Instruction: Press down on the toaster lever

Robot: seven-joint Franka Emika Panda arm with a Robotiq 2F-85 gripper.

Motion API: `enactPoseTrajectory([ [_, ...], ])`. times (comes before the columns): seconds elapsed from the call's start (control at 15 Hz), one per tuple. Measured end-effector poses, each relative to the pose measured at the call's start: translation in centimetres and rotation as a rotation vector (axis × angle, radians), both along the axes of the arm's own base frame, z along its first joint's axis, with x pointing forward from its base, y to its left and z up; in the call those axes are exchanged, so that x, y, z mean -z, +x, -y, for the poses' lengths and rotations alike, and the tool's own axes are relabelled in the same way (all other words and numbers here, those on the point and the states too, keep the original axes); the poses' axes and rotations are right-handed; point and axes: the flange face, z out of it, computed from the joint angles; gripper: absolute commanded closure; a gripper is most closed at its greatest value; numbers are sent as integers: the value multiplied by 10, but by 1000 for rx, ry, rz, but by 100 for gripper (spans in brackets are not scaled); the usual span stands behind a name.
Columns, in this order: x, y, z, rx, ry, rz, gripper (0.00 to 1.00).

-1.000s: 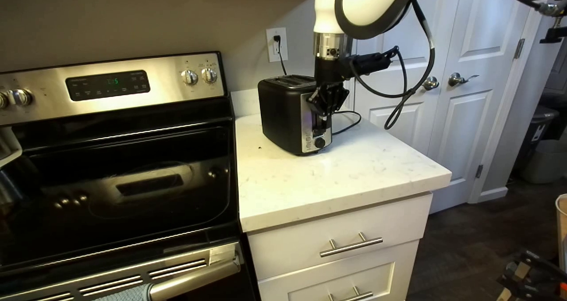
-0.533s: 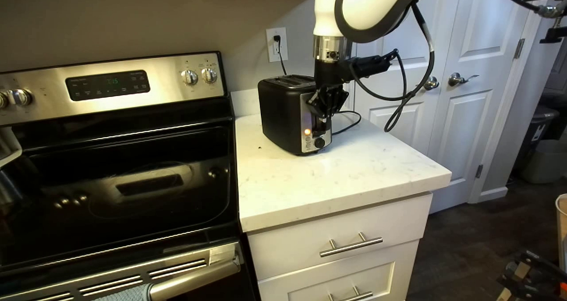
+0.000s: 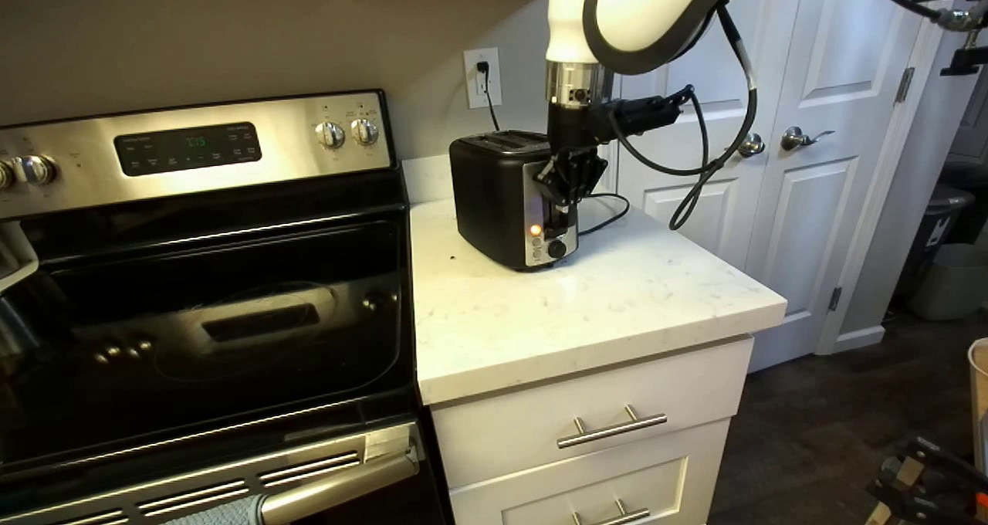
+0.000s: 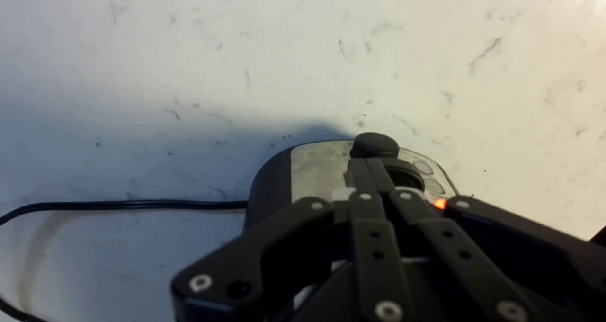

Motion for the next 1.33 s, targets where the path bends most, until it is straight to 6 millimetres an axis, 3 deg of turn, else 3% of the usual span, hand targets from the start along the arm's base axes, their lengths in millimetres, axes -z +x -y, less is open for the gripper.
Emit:
enactPoseTrajectory([
  [0.67, -6, -7, -7, -13, 1, 7, 100],
  [1.13, -38, -64, -50, -124, -31, 40, 100],
  [1.2, -39, -72, -54, -133, -34, 35, 98],
  [1.33, -37, -82, -55, -139, -40, 21, 73],
])
